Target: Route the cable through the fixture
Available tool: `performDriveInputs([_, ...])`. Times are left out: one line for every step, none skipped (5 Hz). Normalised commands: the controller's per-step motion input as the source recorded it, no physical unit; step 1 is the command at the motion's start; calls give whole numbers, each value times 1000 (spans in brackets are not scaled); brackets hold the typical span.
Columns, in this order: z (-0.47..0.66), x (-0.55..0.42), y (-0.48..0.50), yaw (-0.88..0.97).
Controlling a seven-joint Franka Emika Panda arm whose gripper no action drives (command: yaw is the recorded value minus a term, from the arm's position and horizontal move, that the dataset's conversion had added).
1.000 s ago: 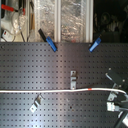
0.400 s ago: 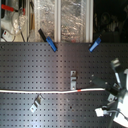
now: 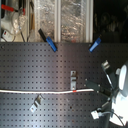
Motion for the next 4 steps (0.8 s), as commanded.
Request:
performDriveInputs([177, -173, 216, -314])
performDriveInputs([184, 39, 194, -217])
performDriveInputs([203, 36, 259, -180])
performDriveInputs([209, 14, 143, -103])
